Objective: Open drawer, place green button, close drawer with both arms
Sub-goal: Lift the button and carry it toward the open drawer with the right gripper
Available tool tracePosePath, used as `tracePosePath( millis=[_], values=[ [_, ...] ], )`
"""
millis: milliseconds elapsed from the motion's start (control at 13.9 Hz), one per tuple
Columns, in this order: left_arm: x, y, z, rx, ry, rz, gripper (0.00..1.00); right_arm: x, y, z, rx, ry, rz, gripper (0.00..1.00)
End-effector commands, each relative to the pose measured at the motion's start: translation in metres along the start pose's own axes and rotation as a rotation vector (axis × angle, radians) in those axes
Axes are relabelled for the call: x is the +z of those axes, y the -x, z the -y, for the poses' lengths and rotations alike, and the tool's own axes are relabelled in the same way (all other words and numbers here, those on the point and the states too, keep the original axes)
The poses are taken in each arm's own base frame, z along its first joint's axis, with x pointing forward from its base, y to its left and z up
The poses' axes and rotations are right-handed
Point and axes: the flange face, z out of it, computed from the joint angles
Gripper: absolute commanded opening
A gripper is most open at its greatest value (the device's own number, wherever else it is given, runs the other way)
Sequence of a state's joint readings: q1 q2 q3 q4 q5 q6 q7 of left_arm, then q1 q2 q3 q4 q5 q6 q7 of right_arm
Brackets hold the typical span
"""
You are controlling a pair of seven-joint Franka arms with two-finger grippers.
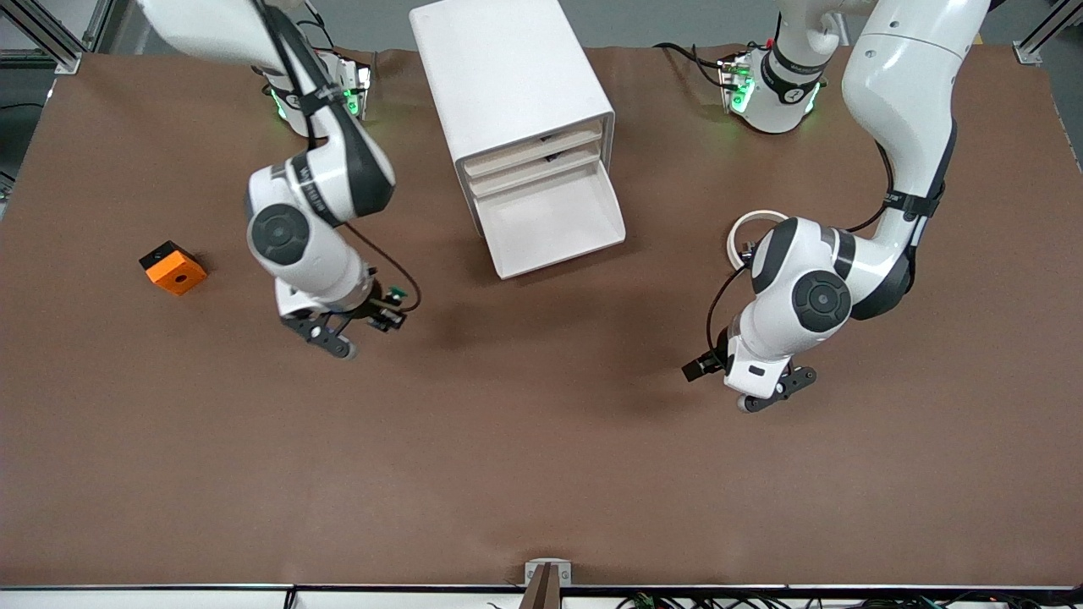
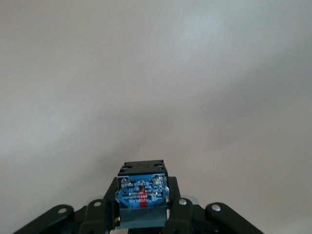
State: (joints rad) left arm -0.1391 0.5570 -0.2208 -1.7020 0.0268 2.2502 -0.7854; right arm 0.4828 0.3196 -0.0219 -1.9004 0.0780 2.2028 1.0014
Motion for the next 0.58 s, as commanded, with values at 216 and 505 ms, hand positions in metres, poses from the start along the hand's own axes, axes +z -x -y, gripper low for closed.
tracePosePath(
  millis=[216, 505],
  values=[
    [0.015, 0.005, -0.010, 0.015, -0.027, 0.008, 1.00, -0.010, 0.132, 0.056, 0.198, 0.018, 0.011, 0.00],
    [0.021, 0.007, -0.007, 0.026, -0.050, 0.016, 1.00, -0.010, 0.205, 0.077, 0.262, 0.016, 0.008, 0.00]
  ],
)
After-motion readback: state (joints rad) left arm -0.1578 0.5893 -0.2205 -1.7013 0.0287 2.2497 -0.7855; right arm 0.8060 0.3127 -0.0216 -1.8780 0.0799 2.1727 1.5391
